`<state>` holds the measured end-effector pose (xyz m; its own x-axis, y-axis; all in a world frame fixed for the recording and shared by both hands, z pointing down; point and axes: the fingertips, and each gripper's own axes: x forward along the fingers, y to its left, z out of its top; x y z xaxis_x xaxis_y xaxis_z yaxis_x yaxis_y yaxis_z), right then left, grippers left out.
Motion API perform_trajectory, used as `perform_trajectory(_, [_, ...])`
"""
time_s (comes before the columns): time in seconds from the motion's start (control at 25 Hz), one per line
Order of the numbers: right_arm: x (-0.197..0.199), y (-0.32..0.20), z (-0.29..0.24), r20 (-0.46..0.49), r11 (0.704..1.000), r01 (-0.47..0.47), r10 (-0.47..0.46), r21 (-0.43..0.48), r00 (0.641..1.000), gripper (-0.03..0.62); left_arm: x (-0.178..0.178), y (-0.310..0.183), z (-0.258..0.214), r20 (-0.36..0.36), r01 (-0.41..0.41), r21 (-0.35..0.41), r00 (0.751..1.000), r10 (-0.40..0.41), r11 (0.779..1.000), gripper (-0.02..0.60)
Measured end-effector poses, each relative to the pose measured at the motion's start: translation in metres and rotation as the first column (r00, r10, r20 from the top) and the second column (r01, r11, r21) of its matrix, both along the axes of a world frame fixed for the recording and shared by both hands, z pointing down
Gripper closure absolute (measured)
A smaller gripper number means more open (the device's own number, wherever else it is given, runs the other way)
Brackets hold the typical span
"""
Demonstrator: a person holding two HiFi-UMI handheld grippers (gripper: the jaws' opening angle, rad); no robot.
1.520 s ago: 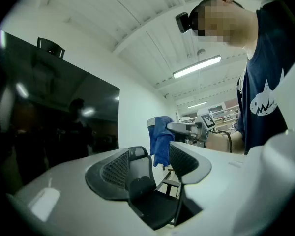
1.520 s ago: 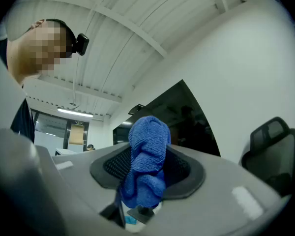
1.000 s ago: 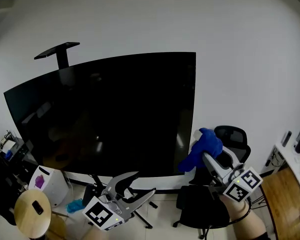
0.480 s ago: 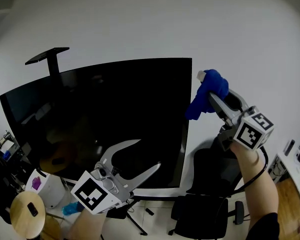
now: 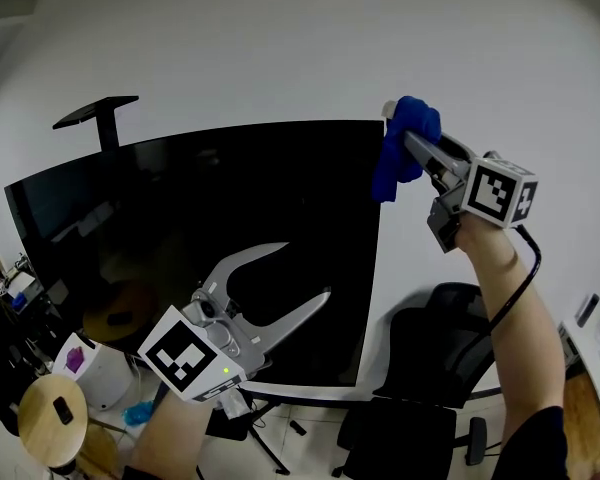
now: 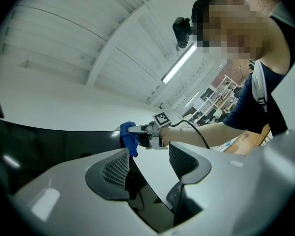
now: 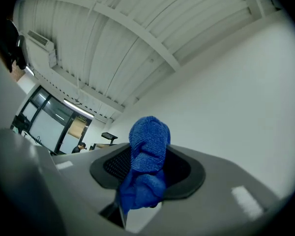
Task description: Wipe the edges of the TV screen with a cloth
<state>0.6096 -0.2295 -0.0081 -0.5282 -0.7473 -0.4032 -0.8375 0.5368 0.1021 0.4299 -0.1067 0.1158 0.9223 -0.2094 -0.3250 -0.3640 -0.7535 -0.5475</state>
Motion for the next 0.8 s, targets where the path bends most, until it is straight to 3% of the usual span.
perform_trajectory(0.28, [-0.002,-0.011,0.002,0.071,0.995,0.102,-0.101,-0.012,0.992,0.413,0.013,-0.008,0.003,-0.003,0.031,-0.015,1.0,-0.031,0.999,0.337])
perform_trajectory(0.56, [-0.002,-0.012,0.014,0.048,0.997,0.08,-0.08,-0.013,0.996,0.414,0.014,-0.019,0.005,0.005,0.049,-0.042,0.999,-0.049,0.998,0.337])
perform_trajectory(0.8, [-0.002,-0.011,0.062,0.057,0.996,0.068,-0.066,-0.049,0.996,0.414,0.013,-0.027,0.03,0.004,0.053,-0.086,0.999,-0.053,0.995,0.337])
